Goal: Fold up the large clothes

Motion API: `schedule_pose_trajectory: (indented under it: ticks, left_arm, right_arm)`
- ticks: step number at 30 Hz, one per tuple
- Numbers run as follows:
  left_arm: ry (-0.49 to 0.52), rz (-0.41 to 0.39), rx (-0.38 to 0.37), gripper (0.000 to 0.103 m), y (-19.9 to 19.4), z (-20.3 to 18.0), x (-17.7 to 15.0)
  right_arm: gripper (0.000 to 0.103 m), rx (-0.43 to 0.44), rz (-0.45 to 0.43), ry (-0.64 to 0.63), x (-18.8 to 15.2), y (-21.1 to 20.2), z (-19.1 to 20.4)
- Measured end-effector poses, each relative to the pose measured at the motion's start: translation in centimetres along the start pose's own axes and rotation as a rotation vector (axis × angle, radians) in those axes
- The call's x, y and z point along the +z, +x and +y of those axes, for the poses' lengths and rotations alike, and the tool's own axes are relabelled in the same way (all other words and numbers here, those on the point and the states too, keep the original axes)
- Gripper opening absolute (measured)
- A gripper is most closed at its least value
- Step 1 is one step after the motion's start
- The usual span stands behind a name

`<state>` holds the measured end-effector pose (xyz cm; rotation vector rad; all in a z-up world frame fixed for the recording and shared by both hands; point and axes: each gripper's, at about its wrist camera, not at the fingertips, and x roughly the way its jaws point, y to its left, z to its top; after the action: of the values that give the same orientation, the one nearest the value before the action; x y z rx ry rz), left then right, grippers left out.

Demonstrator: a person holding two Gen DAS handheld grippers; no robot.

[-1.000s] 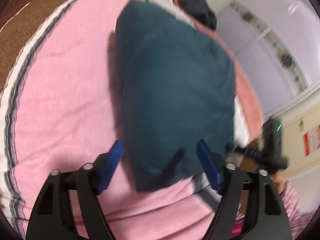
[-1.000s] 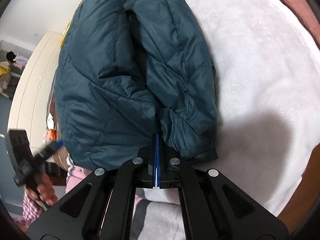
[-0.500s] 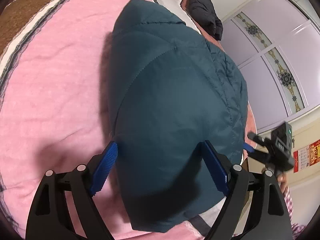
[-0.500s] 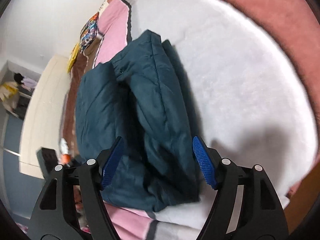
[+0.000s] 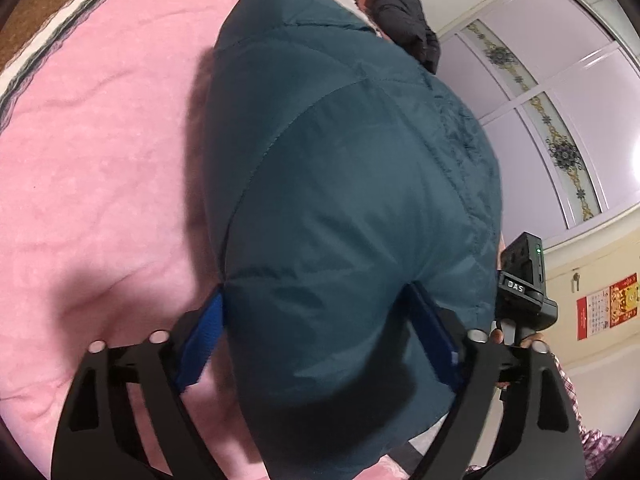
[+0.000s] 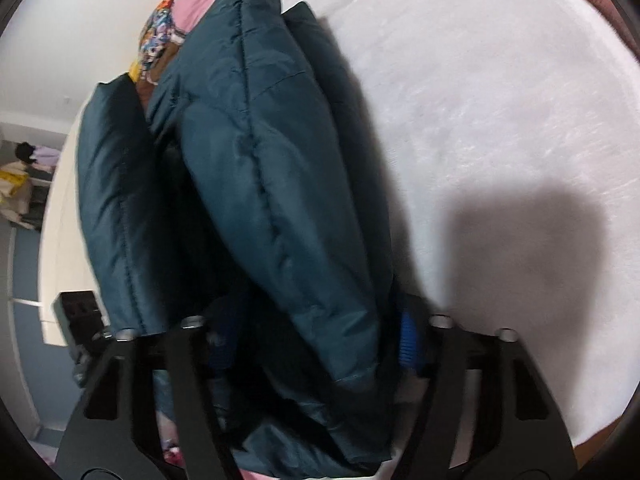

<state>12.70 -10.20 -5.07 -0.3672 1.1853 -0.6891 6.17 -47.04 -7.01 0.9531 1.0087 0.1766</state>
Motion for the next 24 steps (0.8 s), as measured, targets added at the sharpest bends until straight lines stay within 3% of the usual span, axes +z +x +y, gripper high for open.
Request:
schedule_pose_trajectory:
  ticks: [4, 7, 15, 24]
  left_arm:
    - [0.029, -0.025, 0.015, 0.061, -0.6, -0.5, -0.3]
    - [0.077, -0.057, 0.043, 0.051, -1.3, -1.4, -0.3]
    - [0.161, -0.137, 0.095, 0.044, -3.7, -1.8, 0.9]
    - [0.168, -0.221, 0.176, 0.043, -7.5, 1.6, 3.2]
  right_arm:
    - [0.022, 0.003, -0.011, -0.054, -0.1, -0.5, 1.0]
    - [0.015, -0.034, -0.037, -0.104, -0.8, -0.5, 2.6]
    - [0.012, -0.080, -0.098, -0.245, -1.9, -0.4, 7.3]
    - [0.012, -0.074, -0.082, -0.334, -3.5, 2.7, 10.2]
